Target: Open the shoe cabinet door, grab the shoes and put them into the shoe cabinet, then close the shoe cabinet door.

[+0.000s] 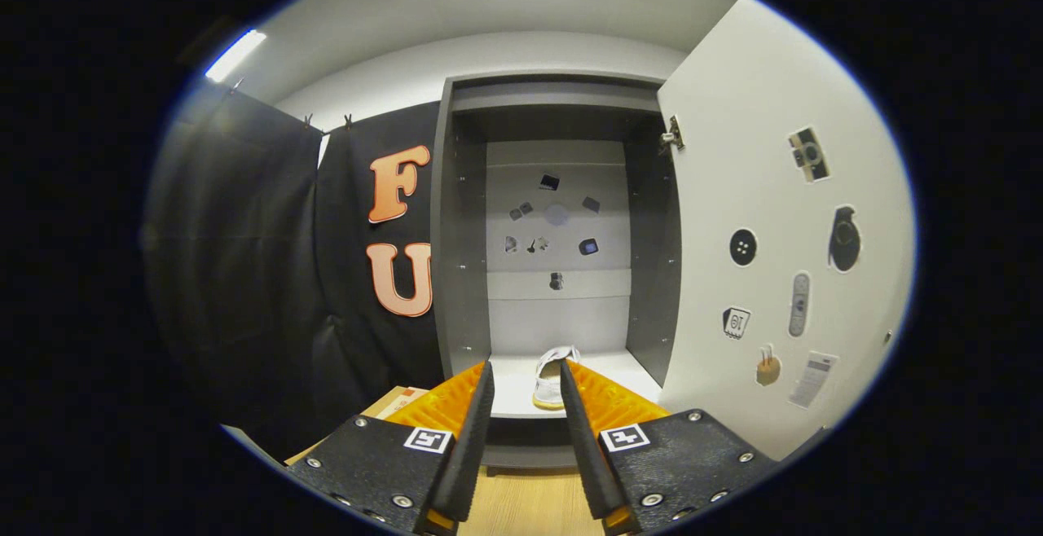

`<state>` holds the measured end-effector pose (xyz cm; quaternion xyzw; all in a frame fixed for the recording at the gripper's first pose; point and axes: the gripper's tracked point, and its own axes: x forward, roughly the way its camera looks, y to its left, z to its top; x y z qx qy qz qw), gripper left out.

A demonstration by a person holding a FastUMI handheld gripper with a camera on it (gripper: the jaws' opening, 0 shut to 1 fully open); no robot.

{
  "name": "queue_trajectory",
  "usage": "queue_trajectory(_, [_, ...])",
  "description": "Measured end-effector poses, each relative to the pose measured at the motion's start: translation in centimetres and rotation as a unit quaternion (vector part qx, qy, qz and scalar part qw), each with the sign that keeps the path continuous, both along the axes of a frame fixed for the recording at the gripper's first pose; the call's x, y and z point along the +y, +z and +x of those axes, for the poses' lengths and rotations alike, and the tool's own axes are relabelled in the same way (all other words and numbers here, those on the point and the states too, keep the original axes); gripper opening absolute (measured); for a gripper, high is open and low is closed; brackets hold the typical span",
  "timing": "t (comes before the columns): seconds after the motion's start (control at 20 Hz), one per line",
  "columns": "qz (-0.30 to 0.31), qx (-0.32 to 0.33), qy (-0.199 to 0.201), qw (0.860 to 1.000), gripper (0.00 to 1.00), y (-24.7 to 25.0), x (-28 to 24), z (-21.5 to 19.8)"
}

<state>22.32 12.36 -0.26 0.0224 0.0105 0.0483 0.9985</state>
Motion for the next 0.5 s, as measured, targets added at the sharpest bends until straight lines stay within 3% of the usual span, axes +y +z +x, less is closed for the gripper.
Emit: queue_trajectory(0.5, [0.006, -0.018, -0.047, 0.999, 0.69, 1.2, -5.4, -10.6])
